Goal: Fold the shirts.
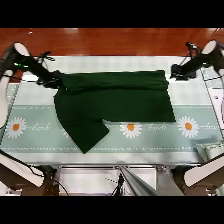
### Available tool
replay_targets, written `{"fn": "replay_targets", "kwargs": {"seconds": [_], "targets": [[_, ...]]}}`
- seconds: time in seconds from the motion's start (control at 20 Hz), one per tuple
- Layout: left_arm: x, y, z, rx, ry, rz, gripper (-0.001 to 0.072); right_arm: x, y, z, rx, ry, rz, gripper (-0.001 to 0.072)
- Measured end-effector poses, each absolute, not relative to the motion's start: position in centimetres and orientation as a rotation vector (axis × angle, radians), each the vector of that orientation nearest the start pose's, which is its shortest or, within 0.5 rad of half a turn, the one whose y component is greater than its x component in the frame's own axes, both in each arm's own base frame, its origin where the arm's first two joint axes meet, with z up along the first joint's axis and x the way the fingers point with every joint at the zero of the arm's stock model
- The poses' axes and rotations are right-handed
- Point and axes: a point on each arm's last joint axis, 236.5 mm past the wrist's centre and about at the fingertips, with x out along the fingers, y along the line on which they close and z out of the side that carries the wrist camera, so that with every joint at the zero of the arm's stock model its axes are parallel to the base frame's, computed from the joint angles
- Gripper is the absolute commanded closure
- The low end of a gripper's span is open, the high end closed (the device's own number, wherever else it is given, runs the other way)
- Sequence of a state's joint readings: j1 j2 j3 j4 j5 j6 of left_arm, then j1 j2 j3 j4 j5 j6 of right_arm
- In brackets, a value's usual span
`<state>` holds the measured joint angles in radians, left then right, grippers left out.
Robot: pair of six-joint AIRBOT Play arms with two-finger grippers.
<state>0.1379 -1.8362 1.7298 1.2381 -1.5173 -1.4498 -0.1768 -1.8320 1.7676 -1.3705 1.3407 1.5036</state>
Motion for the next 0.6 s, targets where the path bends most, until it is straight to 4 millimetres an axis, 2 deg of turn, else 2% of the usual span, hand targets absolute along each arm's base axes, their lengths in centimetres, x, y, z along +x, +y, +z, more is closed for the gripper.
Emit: {"fn": "replay_targets", "kwargs": {"seconds": [0.05,0.1,0.15,0.25,0.35,0.45,0.6], "targets": [[44.3,0.0,-2.9,-0.293,1.559,-0.193,0.0359,47.8,-6.0,-2.5,0.197,1.410,-0.002,0.0274],[43.6,1.4,-1.9,-0.290,1.557,-0.158,0.0303,46.2,-7.9,-1.8,0.173,1.448,-0.039,0.0271],[42.8,2.4,-1.0,-0.291,1.555,-0.133,0.0173,44.9,-9.4,-1.2,0.169,1.476,-0.068,0.0215],[40.5,3.3,-0.3,-0.305,1.578,-0.104,0.0144,42.1,-11.4,-0.3,0.207,1.529,-0.096,0.0214],[37.1,3.2,-0.9,-0.323,1.634,-0.092,0.0145,39.3,-11.9,-0.3,0.277,1.577,-0.079,0.0214],[33.3,2.6,-2.5,-0.341,1.693,-0.090,0.0145,37.2,-11.5,-1.1,0.353,1.603,-0.038,0.0214],[28.0,0.7,-5.2,-0.402,1.740,-0.135,0.0145,35.9,-9.6,-2.4,0.449,1.586,0.055,0.0215]]}}
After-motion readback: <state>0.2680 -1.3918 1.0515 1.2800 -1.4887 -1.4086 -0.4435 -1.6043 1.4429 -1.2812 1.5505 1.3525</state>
